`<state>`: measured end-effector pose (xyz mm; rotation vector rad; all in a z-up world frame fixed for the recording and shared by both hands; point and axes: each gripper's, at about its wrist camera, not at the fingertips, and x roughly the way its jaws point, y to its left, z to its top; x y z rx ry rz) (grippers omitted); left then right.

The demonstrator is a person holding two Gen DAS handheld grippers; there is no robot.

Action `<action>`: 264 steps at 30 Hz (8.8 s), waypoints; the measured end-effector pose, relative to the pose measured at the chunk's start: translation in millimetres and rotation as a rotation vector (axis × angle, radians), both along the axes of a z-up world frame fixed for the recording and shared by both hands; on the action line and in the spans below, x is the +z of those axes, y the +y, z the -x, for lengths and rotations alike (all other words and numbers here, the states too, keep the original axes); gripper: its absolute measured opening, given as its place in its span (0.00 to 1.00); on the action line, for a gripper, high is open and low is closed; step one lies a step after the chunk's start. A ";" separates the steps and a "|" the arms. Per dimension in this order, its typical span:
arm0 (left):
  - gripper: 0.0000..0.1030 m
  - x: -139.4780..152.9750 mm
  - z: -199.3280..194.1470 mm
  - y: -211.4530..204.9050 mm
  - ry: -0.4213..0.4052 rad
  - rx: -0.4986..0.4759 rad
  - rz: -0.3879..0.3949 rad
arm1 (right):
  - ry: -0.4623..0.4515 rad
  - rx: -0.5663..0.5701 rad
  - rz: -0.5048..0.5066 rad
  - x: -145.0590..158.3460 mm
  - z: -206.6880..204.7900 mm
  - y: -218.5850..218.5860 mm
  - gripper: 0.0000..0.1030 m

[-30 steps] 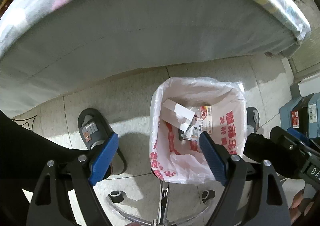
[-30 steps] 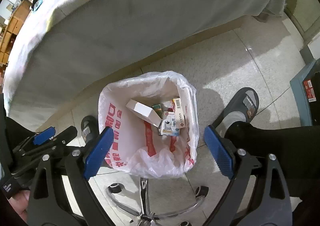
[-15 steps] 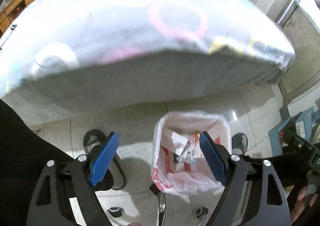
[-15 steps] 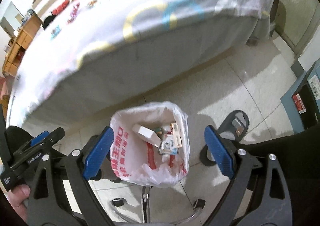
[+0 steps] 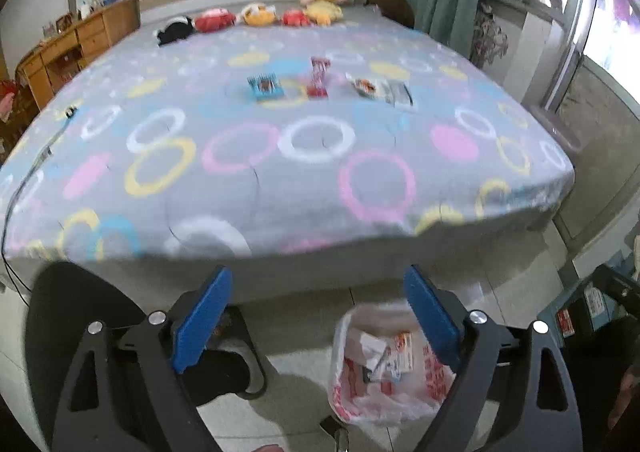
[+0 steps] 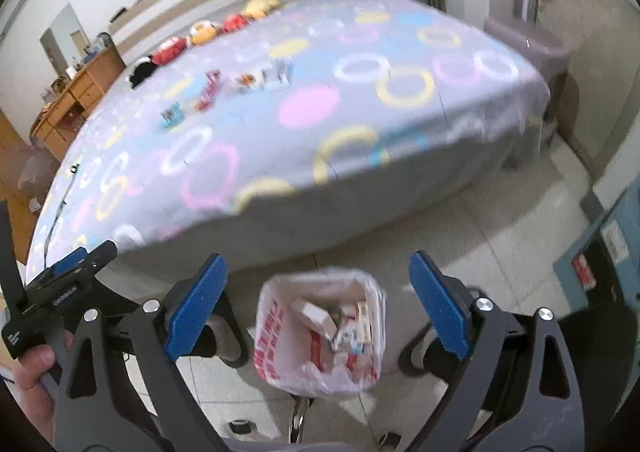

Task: Collect trash
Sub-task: 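Raise both tools back over the bed toward the snack packets, then grasp the silver snack bar with the right tool while the left tool grasps the blue packet, then lift both held packets and carry them down over the trash bag, then open both tools to drop the packets into the trash bag, then raise both tools back over the bed toward the last two snacks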

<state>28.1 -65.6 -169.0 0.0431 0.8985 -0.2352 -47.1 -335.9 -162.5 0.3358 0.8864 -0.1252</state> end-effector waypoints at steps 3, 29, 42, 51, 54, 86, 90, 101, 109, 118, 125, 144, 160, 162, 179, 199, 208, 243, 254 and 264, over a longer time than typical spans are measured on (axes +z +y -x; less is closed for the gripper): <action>0.86 27.4 -10.6 8.2 -0.043 0.012 0.002 | -0.061 0.025 0.040 37.2 -11.4 4.2 0.88; 0.92 76.8 -268.6 23.0 -0.017 0.071 -0.041 | 0.002 0.145 0.143 103.0 -303.2 16.2 0.94; 0.92 -32.9 -382.1 13.5 0.191 0.120 -0.029 | 0.210 0.090 0.119 -4.9 -434.5 -2.2 0.93; 0.92 -73.8 -400.4 9.3 0.260 0.115 -0.050 | 0.309 0.047 0.126 -59.6 -472.4 -16.5 0.93; 0.92 -81.1 -403.6 8.0 0.267 0.117 -0.064 | 0.340 0.032 0.121 -74.0 -477.0 -21.2 0.93; 0.34 -77.1 -395.2 2.1 0.256 0.107 -0.063 | 0.415 0.072 0.197 -102.8 -489.7 0.5 0.36; 0.34 -71.6 -390.0 0.8 0.243 0.099 -0.061 | 0.413 0.077 0.199 -98.8 -487.1 3.6 0.36; 0.34 -54.4 -373.4 -3.7 0.211 0.071 -0.055 | 0.363 0.110 0.197 -68.7 -462.9 13.0 0.36; 0.34 -32.9 -337.9 -1.9 0.180 0.054 -0.051 | 0.311 0.125 0.179 -33.8 -427.2 14.9 0.36; 0.34 -16.9 -290.9 -6.2 0.191 0.040 -0.030 | 0.235 0.146 0.184 10.7 -380.3 16.5 0.36; 0.34 23.7 -248.1 -18.5 0.136 -0.004 -0.043 | 0.146 0.166 0.178 47.0 -338.9 19.8 0.36; 0.34 114.5 -122.6 -31.1 -0.025 -0.053 -0.054 | -0.061 0.160 0.150 125.9 -190.4 14.1 0.36; 0.34 128.4 -35.7 -48.5 -0.092 -0.112 -0.071 | -0.201 0.138 0.189 143.4 -51.5 17.7 0.36; 0.34 130.5 -25.7 -51.1 -0.109 -0.122 -0.084 | -0.211 0.137 0.174 143.5 -37.2 17.6 0.36; 0.34 114.4 27.1 -63.0 -0.099 -0.203 -0.111 | -0.162 0.118 0.125 96.2 19.0 29.8 0.36; 0.34 -51.5 16.3 -77.9 0.180 -0.236 -0.181 | 0.148 0.118 0.013 -78.9 -13.1 30.7 0.36; 0.35 -147.5 6.9 -80.1 0.398 -0.199 -0.170 | 0.282 0.106 -0.032 -140.7 -36.0 30.3 0.36; 0.64 -192.3 9.6 -97.6 0.501 -0.226 -0.151 | 0.367 -0.009 -0.150 -186.0 -44.9 10.4 0.69; 0.67 -189.6 9.0 -93.7 0.489 -0.210 -0.147 | 0.356 -0.008 -0.154 -183.7 -43.6 9.2 0.75; 0.70 -176.0 5.4 -87.1 0.442 -0.176 -0.129 | 0.330 -0.013 -0.144 -174.0 -39.8 9.2 0.84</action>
